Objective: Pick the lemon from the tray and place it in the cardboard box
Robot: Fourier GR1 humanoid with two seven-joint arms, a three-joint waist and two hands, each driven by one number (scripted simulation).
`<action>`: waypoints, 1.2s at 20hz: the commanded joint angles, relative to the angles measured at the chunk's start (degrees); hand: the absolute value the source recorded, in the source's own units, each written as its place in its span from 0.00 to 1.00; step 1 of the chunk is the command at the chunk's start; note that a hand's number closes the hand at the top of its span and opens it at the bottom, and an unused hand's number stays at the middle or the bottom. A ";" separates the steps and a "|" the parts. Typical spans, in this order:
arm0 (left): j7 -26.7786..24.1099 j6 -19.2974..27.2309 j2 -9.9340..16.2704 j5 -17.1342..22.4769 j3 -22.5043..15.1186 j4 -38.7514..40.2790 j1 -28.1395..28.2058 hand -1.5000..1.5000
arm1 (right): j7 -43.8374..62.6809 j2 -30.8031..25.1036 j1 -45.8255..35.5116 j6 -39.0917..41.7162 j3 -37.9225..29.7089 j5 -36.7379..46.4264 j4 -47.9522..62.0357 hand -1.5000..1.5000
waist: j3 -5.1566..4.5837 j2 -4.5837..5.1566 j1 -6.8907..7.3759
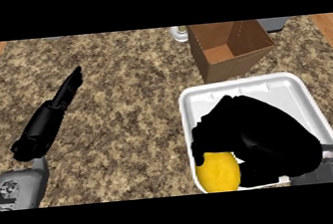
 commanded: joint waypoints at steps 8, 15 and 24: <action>1.66 -1.08 -0.78 -0.14 -0.55 -3.22 0.06 0.50 | 0.18 3.24 -21.91 -1.29 -16.32 -1.12 31.05 1.00 | 0.03 0.32 1.52; 1.68 -0.79 -1.52 -0.42 0.13 1.59 -4.15 0.50 | -5.57 -2.96 -31.05 3.30 -10.83 8.15 49.11 1.00 | -0.02 0.87 1.83; -0.93 -1.63 -1.72 -1.17 -0.77 1.23 -1.88 0.50 | -17.61 -6.33 -41.19 5.52 -5.61 17.20 72.45 1.00 | -0.01 1.04 2.94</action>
